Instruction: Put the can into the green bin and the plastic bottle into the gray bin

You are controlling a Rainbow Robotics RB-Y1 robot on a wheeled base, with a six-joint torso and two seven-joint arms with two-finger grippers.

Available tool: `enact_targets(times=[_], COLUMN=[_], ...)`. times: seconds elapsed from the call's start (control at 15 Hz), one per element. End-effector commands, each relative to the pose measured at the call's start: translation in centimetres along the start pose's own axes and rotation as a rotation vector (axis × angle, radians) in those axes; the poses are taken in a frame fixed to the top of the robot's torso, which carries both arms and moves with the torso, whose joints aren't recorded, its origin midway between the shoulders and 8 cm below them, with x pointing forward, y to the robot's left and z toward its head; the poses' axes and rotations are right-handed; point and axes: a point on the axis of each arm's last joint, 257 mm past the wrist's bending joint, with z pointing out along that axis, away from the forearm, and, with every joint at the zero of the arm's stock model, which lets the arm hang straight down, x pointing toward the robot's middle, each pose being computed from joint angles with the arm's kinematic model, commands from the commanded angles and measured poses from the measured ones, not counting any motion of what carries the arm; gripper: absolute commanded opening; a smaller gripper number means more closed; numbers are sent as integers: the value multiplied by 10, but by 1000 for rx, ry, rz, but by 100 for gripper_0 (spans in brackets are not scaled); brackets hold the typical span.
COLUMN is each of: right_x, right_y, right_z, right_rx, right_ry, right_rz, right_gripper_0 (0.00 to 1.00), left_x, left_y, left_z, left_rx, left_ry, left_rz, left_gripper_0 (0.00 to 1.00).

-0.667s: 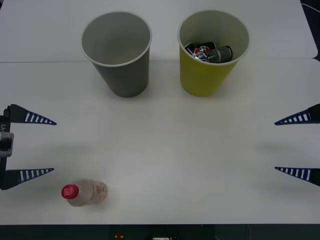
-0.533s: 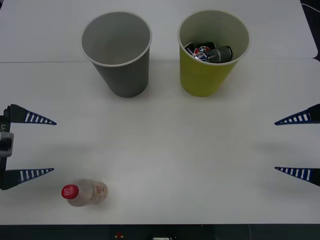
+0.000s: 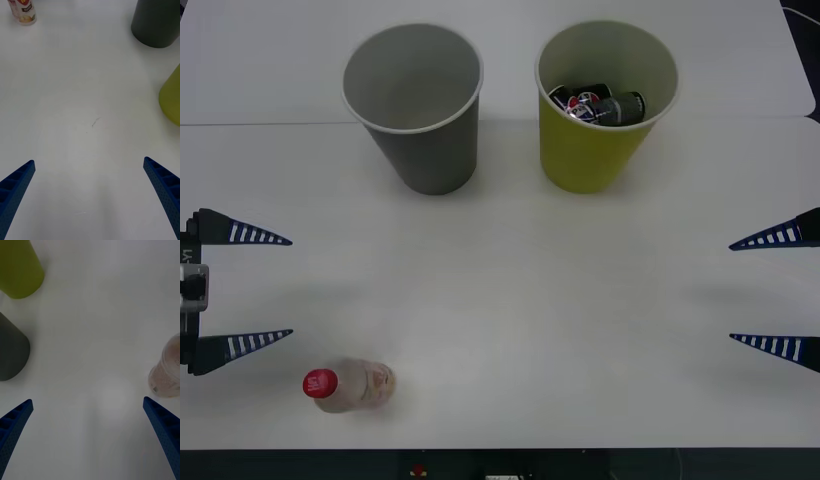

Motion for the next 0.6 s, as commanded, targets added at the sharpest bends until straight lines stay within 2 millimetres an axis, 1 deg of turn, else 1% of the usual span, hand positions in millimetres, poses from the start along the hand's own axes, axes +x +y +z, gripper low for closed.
enact_targets(times=[0.07,0.27,0.6], right_x=[0,0,0], right_y=[0,0,0], right_z=[0,0,0], right_rx=[0,0,0], right_ry=[0,0,0], right_rz=[0,0,0], right_gripper_0=[100,100,100], left_x=[14,24,36], left_y=[-3,-13,-31], left_z=[-6,-19,-36], left_rx=[14,70,171], left_ry=[2,-9,-26], left_rz=[45,26,-8], left_gripper_0=[100,100,100])
